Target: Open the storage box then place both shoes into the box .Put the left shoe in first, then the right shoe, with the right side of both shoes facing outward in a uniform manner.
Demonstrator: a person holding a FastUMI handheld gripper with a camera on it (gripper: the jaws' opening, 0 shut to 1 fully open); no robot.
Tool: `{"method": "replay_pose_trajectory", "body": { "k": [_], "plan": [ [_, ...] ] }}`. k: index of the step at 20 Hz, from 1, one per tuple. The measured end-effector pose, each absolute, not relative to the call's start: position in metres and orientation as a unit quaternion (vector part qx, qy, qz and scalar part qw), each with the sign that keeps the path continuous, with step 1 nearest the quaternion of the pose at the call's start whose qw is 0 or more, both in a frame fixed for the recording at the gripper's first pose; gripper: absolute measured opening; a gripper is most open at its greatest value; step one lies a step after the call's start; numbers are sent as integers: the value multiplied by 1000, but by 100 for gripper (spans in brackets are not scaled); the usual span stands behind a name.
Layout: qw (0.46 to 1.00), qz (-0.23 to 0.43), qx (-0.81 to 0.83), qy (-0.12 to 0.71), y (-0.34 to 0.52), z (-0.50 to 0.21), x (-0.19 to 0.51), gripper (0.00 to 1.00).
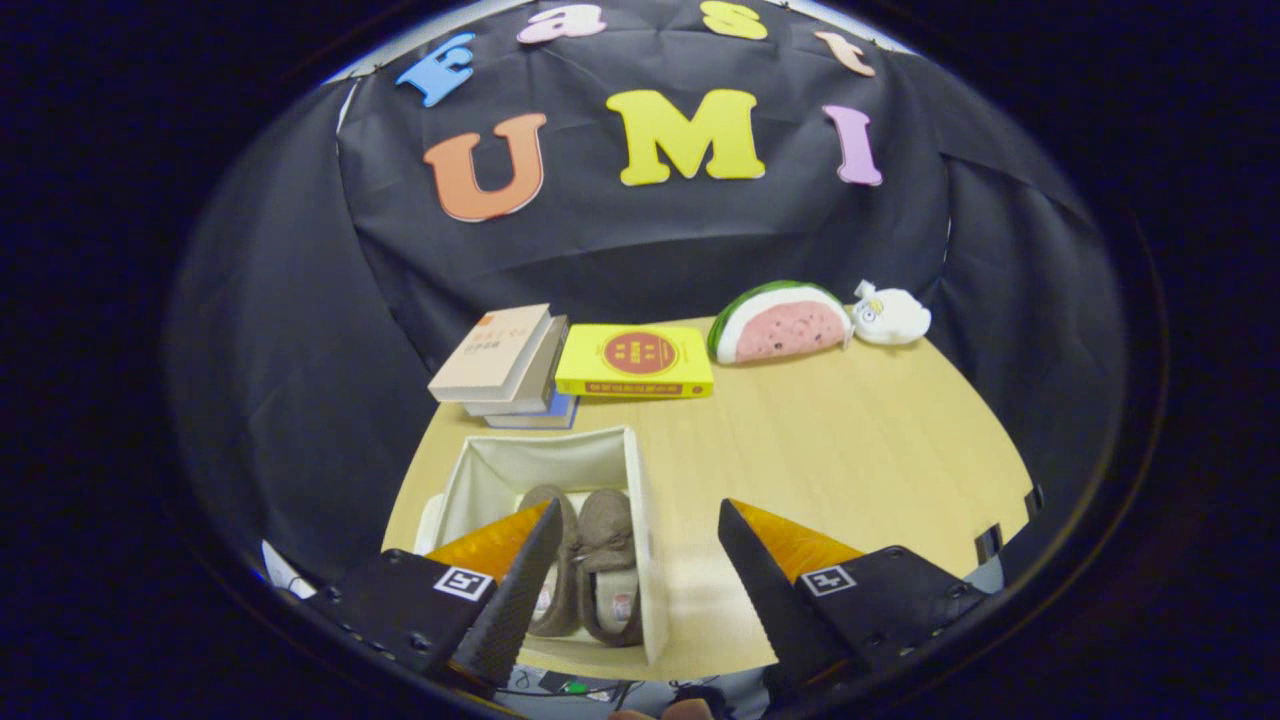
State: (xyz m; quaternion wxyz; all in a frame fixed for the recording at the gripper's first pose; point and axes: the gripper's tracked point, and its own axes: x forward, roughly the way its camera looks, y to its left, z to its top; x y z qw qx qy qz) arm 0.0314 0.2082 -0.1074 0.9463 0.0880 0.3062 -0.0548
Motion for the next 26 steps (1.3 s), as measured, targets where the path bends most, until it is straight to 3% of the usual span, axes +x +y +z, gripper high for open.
{"method": "replay_pose_trajectory", "body": {
  "k": [7,12,26],
  "plan": [
    [983,-81,73,151,117,-10,1,96],
    [990,-112,46,76,75,22,-31,96],
    [991,-119,55,38,49,31,-54,96]
  ]
}}
